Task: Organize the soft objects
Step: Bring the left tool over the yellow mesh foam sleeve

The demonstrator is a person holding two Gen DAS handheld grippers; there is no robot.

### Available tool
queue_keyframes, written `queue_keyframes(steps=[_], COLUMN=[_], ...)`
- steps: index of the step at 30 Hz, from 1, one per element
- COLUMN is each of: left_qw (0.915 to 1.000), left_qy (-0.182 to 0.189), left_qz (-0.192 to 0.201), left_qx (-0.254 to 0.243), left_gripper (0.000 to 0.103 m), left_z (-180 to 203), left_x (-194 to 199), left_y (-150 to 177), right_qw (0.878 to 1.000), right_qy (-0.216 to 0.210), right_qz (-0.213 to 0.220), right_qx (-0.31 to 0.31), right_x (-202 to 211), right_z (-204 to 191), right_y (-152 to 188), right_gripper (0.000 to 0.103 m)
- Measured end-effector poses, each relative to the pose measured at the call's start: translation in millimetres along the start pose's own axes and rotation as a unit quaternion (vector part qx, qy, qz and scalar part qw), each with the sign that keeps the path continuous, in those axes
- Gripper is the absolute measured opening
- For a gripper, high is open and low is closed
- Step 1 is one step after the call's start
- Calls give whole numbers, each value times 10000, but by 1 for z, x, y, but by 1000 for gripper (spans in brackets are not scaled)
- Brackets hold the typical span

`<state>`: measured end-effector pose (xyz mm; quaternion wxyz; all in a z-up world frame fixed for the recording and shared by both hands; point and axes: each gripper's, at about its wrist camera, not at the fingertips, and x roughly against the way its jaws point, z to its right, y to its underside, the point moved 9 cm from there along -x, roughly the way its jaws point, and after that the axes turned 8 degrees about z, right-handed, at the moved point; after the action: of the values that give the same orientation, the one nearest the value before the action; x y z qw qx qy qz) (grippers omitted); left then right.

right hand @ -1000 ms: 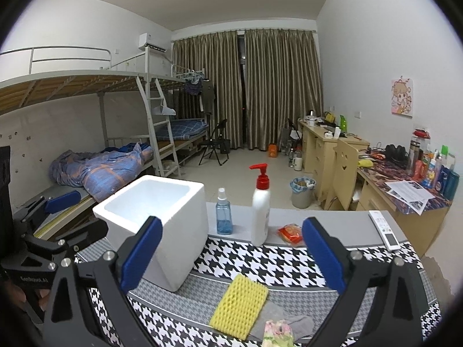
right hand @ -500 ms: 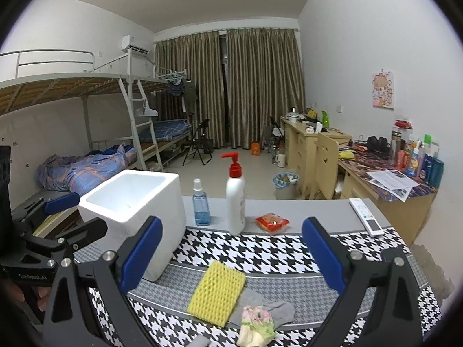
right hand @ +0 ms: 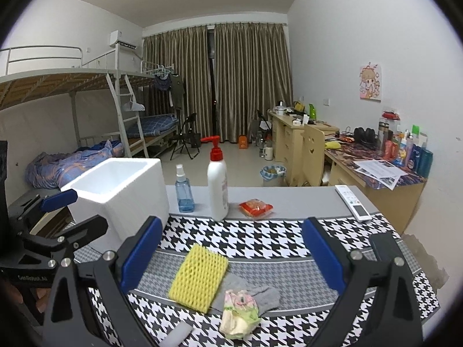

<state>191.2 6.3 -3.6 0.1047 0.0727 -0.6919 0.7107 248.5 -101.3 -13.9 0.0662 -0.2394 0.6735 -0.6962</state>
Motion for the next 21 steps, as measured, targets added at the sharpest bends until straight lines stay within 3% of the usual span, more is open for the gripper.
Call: queue_keyframes(steps=[21], left_qw=[9983], left_qy=[237], left_qz=[-519], left_qx=[113], left_gripper=[102], left_z=[19], left_x=[-31], left_y=[35], right_qw=[9987], right_qy=[280], right_qz=[-366], right_qx=[-227], right_x=[0], right_z=[29], right_y=[37], right_gripper=[99])
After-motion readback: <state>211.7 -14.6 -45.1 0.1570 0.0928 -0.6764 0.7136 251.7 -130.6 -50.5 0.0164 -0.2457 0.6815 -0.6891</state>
